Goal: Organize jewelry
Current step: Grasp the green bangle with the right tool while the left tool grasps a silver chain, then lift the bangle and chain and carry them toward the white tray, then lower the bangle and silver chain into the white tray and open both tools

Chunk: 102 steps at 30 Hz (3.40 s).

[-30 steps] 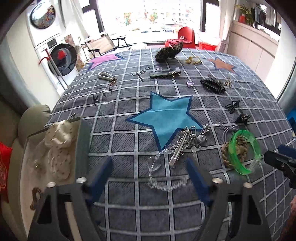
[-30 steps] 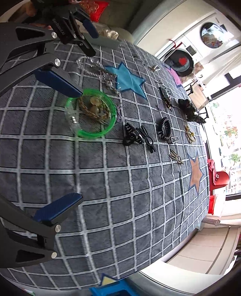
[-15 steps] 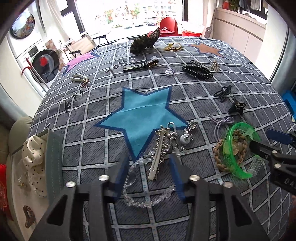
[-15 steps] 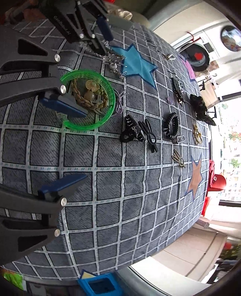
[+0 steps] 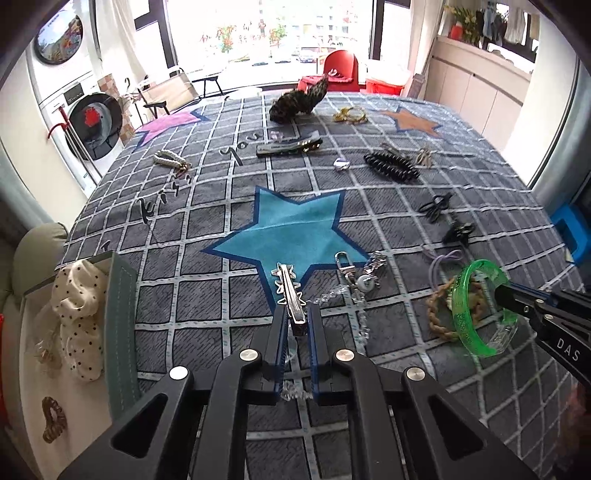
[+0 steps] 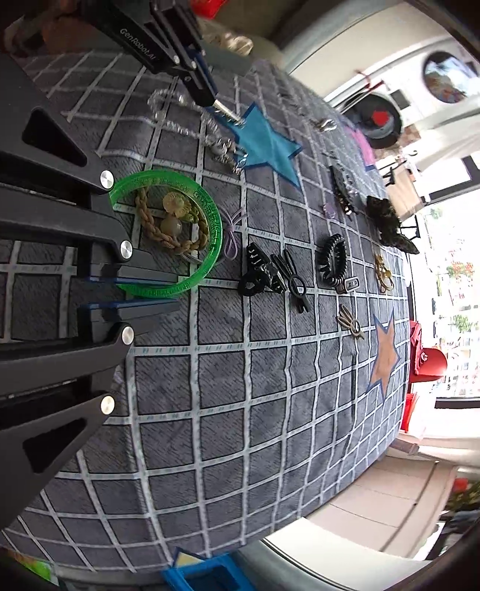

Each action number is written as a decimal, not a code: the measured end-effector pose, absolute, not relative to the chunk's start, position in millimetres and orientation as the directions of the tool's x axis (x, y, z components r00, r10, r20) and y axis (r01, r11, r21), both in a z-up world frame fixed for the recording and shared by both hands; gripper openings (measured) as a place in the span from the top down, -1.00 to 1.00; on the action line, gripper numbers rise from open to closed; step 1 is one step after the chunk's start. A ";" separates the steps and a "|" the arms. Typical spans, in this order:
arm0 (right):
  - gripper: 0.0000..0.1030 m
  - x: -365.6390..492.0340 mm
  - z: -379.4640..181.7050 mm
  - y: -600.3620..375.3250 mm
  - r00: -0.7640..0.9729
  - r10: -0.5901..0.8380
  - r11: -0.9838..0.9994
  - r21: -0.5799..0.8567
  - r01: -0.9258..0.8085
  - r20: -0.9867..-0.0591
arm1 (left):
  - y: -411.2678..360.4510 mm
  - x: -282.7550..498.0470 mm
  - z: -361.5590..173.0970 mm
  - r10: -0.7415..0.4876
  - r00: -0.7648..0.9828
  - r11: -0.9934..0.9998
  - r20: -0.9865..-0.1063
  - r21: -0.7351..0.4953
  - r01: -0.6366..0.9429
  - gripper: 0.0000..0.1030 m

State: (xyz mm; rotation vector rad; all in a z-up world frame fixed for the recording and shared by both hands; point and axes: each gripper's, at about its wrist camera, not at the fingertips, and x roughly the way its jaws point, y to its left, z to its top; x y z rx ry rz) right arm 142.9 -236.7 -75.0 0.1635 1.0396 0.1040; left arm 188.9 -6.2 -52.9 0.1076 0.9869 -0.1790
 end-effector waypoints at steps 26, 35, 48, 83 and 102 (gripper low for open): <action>0.86 71.4 -44.0 -241.5 0.527 0.278 0.949 0.313 -0.024 -0.803 | 25.5 96.8 5.9 -0.207 0.627 0.974 -0.751 -0.098 0.205 0.76; 0.86 64.1 -21.8 -198.1 0.534 0.306 0.949 0.294 -0.111 -0.788 | 71.7 68.8 23.4 -0.195 0.678 0.981 -0.709 -0.137 0.138 0.76; 0.86 64.8 5.6 -82.3 0.500 0.406 0.906 0.265 -0.330 -0.765 | 157.9 36.3 25.7 -0.121 0.713 0.984 -0.690 -0.178 -0.005 0.76; 0.86 148.1 -70.8 111.5 0.339 0.245 0.878 0.059 -0.475 -0.908 | 255.0 68.7 -72.7 -0.053 0.536 0.962 -0.843 -0.188 -0.200 0.75; -0.12 142.4 -38.7 87.2 0.379 0.347 0.887 0.169 -0.430 -0.858 | 243.0 61.8 -63.4 0.010 0.533 0.973 -0.846 -0.114 -0.200 0.74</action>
